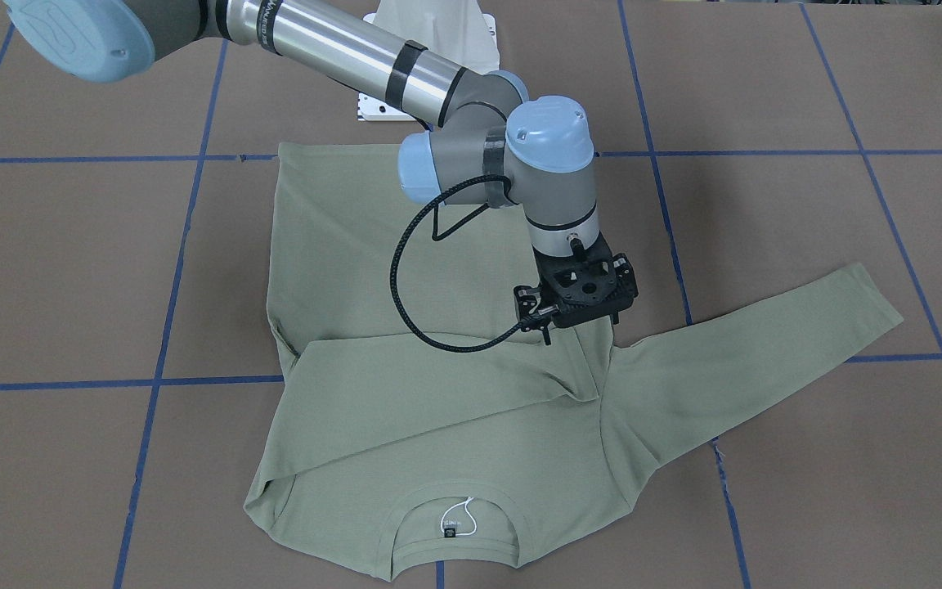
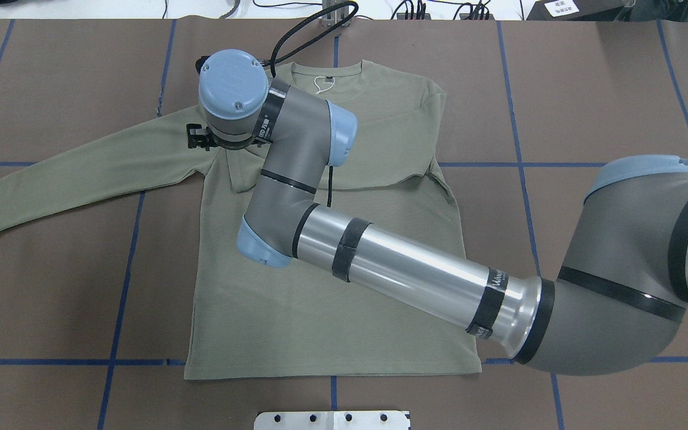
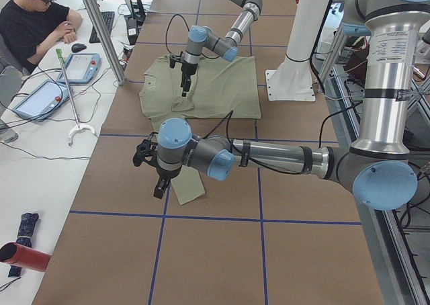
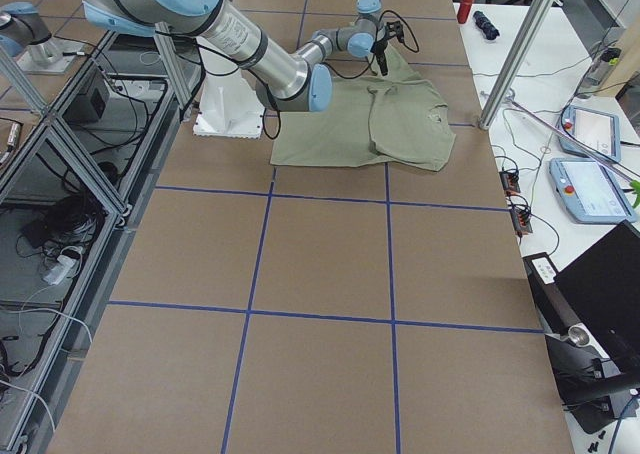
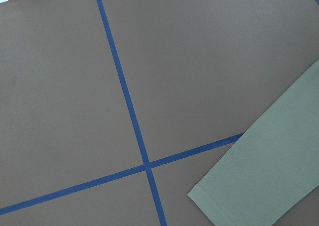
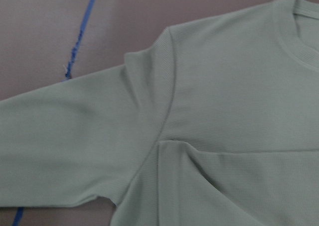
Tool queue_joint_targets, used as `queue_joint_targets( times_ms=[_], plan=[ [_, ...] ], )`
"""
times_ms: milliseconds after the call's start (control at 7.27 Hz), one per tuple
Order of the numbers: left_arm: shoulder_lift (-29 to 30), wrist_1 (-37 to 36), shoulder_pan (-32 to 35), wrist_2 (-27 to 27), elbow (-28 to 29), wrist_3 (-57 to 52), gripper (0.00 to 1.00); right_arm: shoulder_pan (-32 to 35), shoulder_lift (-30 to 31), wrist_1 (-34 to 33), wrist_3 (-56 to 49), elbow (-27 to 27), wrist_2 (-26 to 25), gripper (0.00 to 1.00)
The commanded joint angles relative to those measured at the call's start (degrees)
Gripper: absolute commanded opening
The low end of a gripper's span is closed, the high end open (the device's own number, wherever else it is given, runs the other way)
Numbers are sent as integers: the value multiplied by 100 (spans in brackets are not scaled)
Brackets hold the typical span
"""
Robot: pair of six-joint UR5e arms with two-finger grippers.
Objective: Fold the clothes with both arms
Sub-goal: 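Carry the sleeve with the right gripper across the shirt toward the collar, then release the sleeve and raise the right gripper back toward its shoulder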
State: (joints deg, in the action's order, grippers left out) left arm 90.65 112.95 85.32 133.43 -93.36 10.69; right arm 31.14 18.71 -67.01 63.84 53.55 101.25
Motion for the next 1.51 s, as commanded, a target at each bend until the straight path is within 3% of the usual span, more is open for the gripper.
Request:
queue_joint_targets(
  times_ms=[0, 275, 413, 688, 825, 1100, 1375],
  plan=[
    [-335, 1109, -793, -595, 20, 1500, 100, 251, 797, -1881, 154, 1827, 456, 100],
    [-495, 1807, -1034, -660, 194, 2443, 100, 855, 1300, -2682, 216, 2658, 1217, 100],
    [-495, 2149, -1156, -678, 404, 2847, 100, 1024, 1633, -2982, 147, 3096, 1361, 100],
    [-487, 3368, -1725, -939, 1002, 4259, 99, 1427, 2547, -3125, -395, 3924, 1815, 100],
    [-486, 3435, -2242, -1664, 1013, 4753, 99, 1621, 2707, -3360, -721, 4022, 2106, 100],
    [-434, 3444, -2572, -2022, 1284, 4856, 99, 1790, 2709, -4202, -1774, 4041, 2136, 100],
    [-416, 3453, -2783, -2513, 1460, 4629, 99, 1825, 3084, -4330, -1990, 4460, 2136, 100]
  ],
)
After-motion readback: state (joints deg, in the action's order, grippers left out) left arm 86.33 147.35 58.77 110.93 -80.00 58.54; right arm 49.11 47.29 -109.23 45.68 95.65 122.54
